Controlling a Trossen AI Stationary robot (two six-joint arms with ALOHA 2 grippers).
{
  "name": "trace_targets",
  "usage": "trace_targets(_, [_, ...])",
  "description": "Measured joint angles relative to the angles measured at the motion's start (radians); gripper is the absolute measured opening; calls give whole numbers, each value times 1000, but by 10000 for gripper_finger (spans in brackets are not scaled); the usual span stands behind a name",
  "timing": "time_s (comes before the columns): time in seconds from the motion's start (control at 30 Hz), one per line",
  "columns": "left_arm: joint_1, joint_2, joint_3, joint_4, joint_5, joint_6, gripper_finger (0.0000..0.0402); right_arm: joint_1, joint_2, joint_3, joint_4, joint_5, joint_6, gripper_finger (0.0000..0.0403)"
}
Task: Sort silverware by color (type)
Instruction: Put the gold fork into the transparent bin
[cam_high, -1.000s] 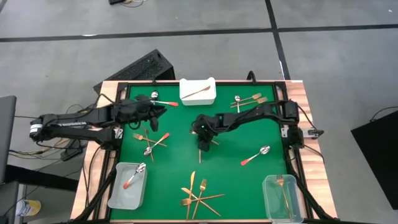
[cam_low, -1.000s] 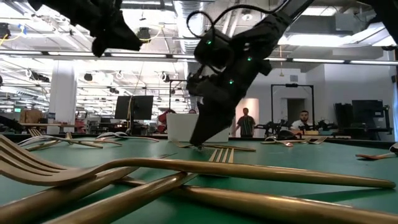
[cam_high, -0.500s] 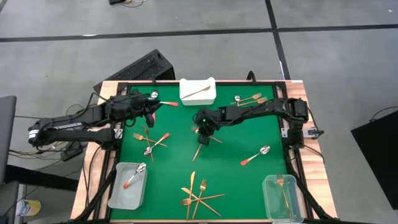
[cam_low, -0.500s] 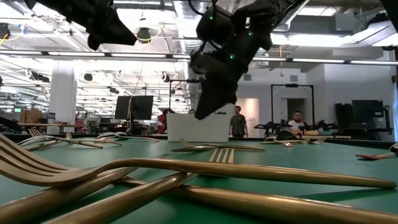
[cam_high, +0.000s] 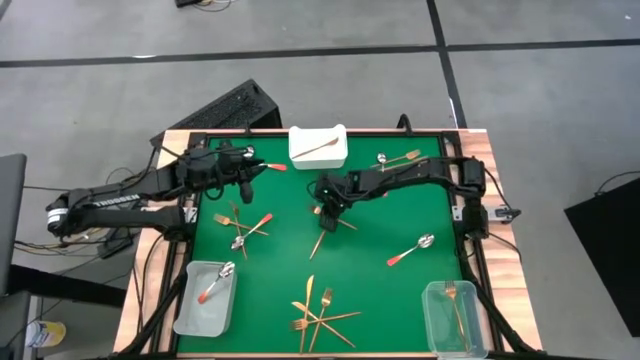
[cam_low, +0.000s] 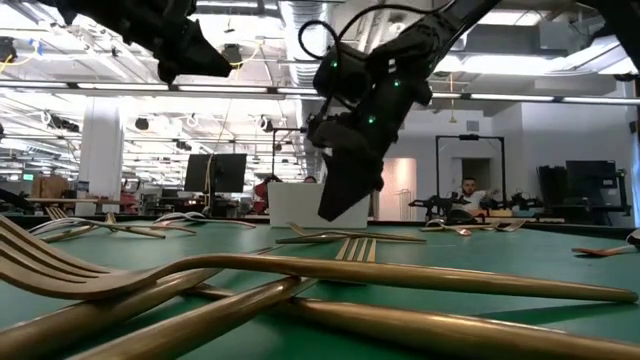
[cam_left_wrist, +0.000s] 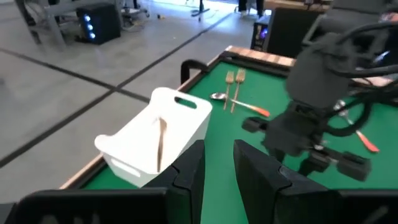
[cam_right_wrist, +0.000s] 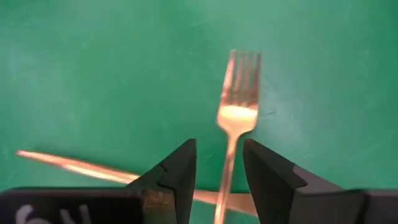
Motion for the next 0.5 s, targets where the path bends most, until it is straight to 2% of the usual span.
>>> trace_targets(0.23, [43,0,0,-8,5,47,72,11,0,1,-59,97,-2,147])
trace_targets(0.37, [59,0,0,-4,31,50,72,7,23,2,-44,92,-2,141])
trace_targets(0.5, [59,0,0,1,34,26,72,16,45,5,-27,31,-14,135])
